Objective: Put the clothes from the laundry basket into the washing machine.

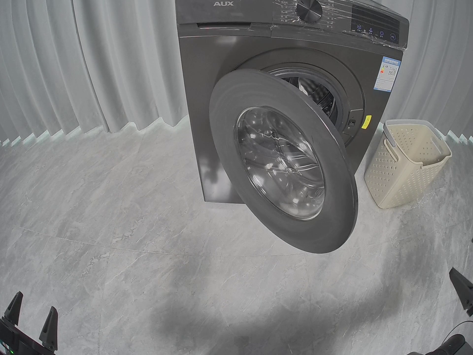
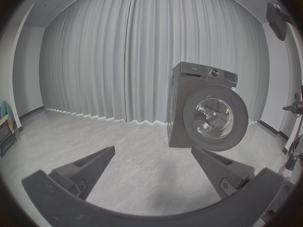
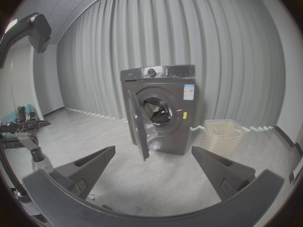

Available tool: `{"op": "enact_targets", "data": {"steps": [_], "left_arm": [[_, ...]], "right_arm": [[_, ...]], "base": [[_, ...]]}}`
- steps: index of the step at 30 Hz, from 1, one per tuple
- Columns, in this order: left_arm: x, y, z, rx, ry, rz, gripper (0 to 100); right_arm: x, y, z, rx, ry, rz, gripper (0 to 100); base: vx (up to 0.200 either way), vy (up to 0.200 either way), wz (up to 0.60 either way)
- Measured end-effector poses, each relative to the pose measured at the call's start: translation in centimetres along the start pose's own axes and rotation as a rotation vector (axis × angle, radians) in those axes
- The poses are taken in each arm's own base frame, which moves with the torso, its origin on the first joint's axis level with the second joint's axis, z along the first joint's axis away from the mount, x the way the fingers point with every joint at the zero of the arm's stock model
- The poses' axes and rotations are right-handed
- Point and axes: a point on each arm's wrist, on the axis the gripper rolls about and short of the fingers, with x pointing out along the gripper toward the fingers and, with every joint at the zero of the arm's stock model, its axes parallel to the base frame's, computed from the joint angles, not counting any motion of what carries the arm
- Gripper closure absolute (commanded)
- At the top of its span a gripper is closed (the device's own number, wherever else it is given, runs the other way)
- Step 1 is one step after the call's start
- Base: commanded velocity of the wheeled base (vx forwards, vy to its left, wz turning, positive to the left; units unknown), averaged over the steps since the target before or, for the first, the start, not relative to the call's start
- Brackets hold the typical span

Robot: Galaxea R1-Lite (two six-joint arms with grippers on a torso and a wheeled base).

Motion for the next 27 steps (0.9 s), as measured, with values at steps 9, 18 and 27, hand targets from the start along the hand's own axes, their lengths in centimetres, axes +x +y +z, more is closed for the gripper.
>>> {"op": "enact_targets", "data": {"steps": [9,18,27], "left_arm": [[-0.2,0.0,-0.2,0.016,-0.005,-0.002,0],[-0.3,0.0,-0.4,0.042,0.008,-0.026,0],[-0.3,0.0,-0.5,0.028,0.011,-0.034,0]], "right_arm": [[7.6,-0.5,3.8,0.011,0.105,0.273,0],[15.9,0.8,4.3,0.029,0.152,0.340,0],[21.9,1.5,3.7,0.049,0.220,0.286,0]], "base": [[0.000,0.000,0.00],[0.000,0.000,0.00],[0.000,0.000,0.00]]}}
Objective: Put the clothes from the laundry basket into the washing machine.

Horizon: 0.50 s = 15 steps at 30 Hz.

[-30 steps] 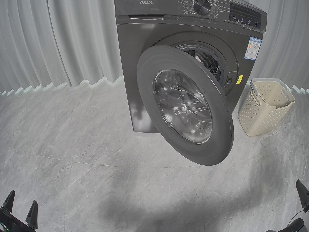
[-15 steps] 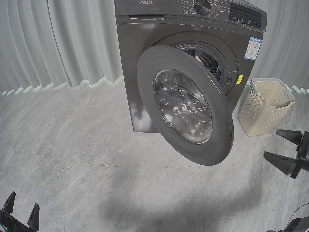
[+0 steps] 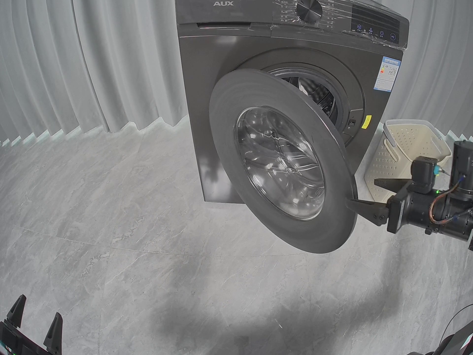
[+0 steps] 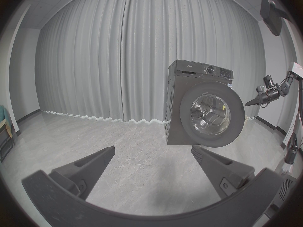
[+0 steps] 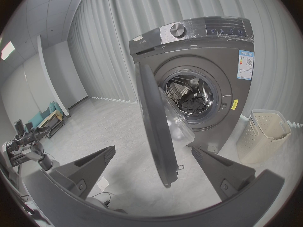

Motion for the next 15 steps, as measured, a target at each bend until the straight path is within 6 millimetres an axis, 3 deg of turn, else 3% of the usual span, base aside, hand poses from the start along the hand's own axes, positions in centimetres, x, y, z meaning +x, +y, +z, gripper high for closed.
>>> {"op": "enact_targets", "data": {"steps": [5,15], "left_arm": [[0.0,0.0,0.0,-0.002,0.000,0.000,0],[0.0,0.0,0.0,-0.001,0.000,0.000,0]], "right_arm": [[2.7,-1.0,0.5,0.003,-0.039,-0.097,0],[3.3,-4.7,0.0,0.029,-0.062,-0.270,0]], "base": [[0.000,0.000,0.00],[0.000,0.000,0.00]]}}
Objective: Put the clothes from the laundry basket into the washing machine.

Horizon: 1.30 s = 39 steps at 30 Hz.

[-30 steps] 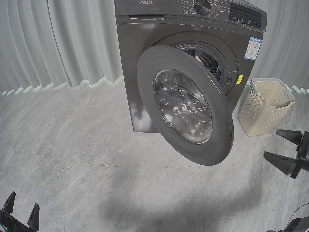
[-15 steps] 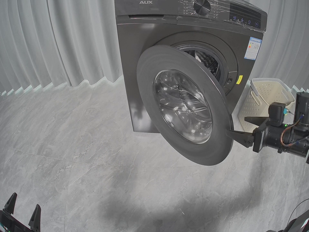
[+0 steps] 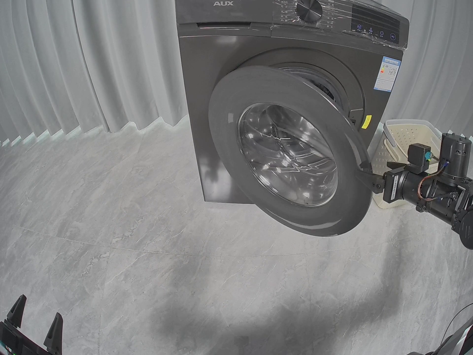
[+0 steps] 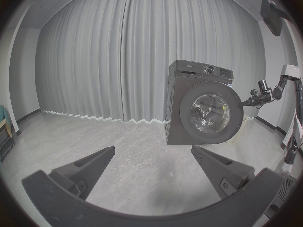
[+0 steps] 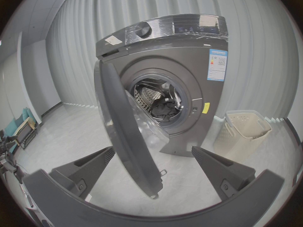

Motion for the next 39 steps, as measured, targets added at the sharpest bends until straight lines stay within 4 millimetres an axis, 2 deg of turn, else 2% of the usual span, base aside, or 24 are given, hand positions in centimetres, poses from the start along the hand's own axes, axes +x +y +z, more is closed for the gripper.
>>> {"op": "enact_targets", "data": {"steps": [9,12,18,21,29,32,39], "left_arm": [[0.0,0.0,0.0,0.001,-0.001,0.000,0],[0.0,0.0,0.0,0.001,0.000,0.000,0],[0.0,0.0,0.0,0.002,0.000,0.000,0],[0.0,0.0,0.0,0.002,0.000,0.000,0],[0.0,0.0,0.0,0.003,0.000,0.000,0],[0.0,0.0,0.0,0.004,0.000,0.000,0],[0.0,0.0,0.0,0.016,0.001,-0.001,0]], "right_arm": [[0.4,-3.4,0.1,0.016,-0.053,-0.181,0],[0.4,-3.6,-0.9,0.020,-0.018,-0.189,0],[-0.5,-3.3,-2.7,0.022,0.043,-0.162,0],[-1.5,-2.5,-3.5,0.020,0.071,-0.114,0],[-4.8,1.5,-6.1,0.002,0.143,0.129,0],[-5.5,2.8,-6.5,0.024,0.148,0.216,0],[-5.7,5.2,-6.0,0.117,0.146,0.333,0]], "base": [[0.000,0.000,0.00],[0.000,0.000,0.00],[0.000,-0.200,0.00],[0.000,-0.200,0.00],[0.000,-0.200,0.00],[0.000,-0.067,0.00],[0.000,0.000,0.00]]}}
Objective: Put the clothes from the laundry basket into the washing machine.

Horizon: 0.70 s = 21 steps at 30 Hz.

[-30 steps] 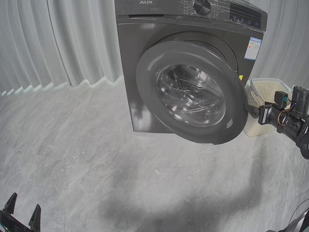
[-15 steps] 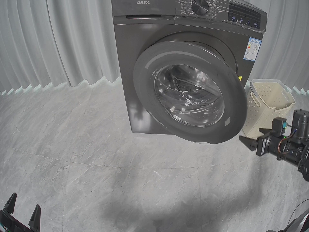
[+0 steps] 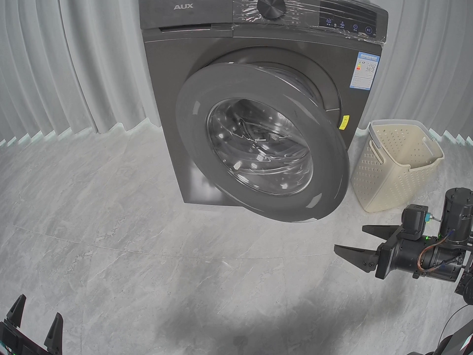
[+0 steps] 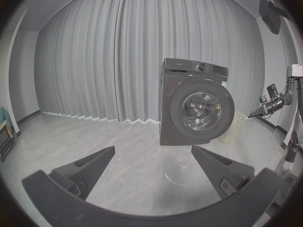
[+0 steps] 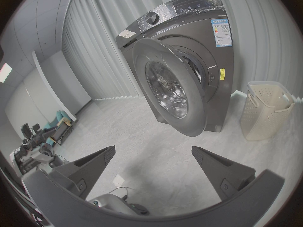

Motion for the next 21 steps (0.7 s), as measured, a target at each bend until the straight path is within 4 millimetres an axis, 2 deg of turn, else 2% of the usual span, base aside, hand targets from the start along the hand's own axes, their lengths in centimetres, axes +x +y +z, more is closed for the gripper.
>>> {"op": "enact_targets", "data": {"steps": [8,18,21], "left_arm": [[0.0,0.0,0.0,0.004,0.002,-0.007,0],[0.0,0.0,0.0,0.000,0.002,-0.006,0],[0.0,0.0,0.0,-0.004,0.001,-0.003,0]], "right_arm": [[0.8,2.4,1.4,0.045,-0.031,0.115,0],[2.5,2.8,2.6,0.025,-0.122,0.139,0],[3.3,2.6,2.9,0.019,-0.158,0.127,0]], "base": [[0.200,0.000,0.00],[0.200,0.000,0.00],[0.000,0.000,0.00]]}}
